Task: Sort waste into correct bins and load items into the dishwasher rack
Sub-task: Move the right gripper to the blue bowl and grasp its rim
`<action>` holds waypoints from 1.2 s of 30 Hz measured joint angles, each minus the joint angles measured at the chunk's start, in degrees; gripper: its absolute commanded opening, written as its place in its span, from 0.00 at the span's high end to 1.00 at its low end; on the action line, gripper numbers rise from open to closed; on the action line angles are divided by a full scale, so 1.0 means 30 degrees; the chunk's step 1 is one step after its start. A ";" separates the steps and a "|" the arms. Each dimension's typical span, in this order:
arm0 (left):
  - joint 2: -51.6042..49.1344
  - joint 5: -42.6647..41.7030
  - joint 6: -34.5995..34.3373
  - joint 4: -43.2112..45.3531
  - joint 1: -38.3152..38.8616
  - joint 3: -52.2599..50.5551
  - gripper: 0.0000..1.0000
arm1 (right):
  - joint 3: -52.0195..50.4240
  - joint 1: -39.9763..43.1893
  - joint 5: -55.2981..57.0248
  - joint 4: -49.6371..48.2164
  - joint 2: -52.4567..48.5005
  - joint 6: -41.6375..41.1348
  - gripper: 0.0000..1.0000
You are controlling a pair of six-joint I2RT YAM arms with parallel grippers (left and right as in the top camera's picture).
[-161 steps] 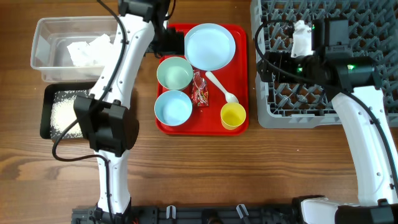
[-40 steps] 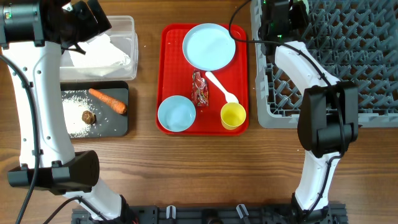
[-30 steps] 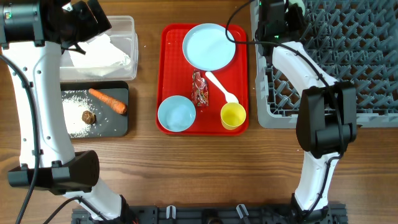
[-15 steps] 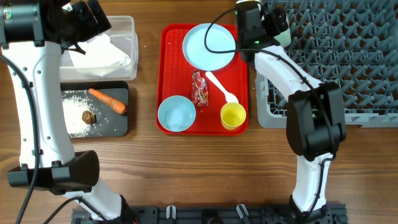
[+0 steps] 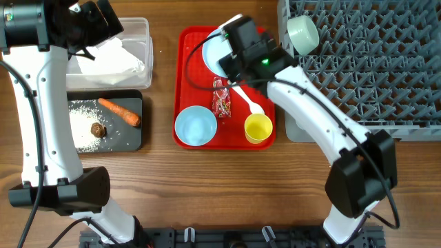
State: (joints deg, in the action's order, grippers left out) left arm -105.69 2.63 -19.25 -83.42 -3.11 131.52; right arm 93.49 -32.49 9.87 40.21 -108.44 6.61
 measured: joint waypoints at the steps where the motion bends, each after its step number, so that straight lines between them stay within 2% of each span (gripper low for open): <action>1: 0.0000 0.0000 0.0000 0.0007 0.0000 0.0000 0.00 | 0.0007 -0.0270 -0.1880 0.0838 0.0015 -0.0219 0.07; 3: 0.0000 0.0000 0.0000 0.0007 0.0000 0.0000 0.00 | -0.0015 -0.0641 -0.4510 0.2178 -0.0095 -0.0568 0.10; 7: 0.0000 0.0000 0.0000 0.0000 -0.0007 0.0000 0.00 | -0.0044 -0.0969 -0.6900 0.3934 -0.0612 -0.0794 0.19; 11: 0.0000 0.0000 0.0000 0.0000 0.0000 0.0000 0.00 | -0.0357 -0.1035 -0.7825 0.4255 -0.1734 -0.0772 0.26; 17: 0.0000 0.0000 0.0000 0.0000 -0.0007 0.0000 0.00 | -0.1348 -0.1464 -0.8145 0.4401 -0.3089 -0.0758 0.26; 19: 0.0000 0.0000 0.0000 0.0000 -0.0007 0.0000 0.00 | -0.1392 -0.1559 -0.8145 0.4386 -0.3257 -0.0758 0.30; 21: 0.0000 0.0000 0.0000 0.0000 -0.0007 0.0000 0.00 | -0.1392 -0.1574 -0.8145 0.4284 -0.3257 -0.0656 0.45; 22: 0.0000 0.0000 0.0000 0.0000 0.0000 0.0000 0.00 | -0.1392 -0.1574 -0.8138 0.4116 -0.3257 -0.0663 0.57; 23: 0.0000 0.0000 0.0000 0.0000 0.0000 0.0000 0.00 | -0.1392 -0.1574 -0.8094 0.3949 -0.3257 -0.0583 0.74; 25: 0.0000 0.0000 0.0000 -0.0007 -0.0007 0.0000 0.00 | -0.1392 -0.1574 -0.7941 0.3665 -0.3257 -0.0444 0.86; 30: 0.0000 0.0000 0.0000 0.0000 0.0000 0.0000 0.00 | -0.1392 -0.1566 -0.7694 0.3439 -0.3257 -0.0335 0.88; 36: 0.0000 0.0000 0.0000 0.0000 0.0000 0.0000 0.00 | -0.1392 -0.1566 -0.7635 0.3432 -0.3351 -0.0328 0.83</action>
State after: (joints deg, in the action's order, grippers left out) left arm -105.69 2.63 -19.25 -83.42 -3.11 131.52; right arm 89.32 -37.19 -13.04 50.50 -118.50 5.63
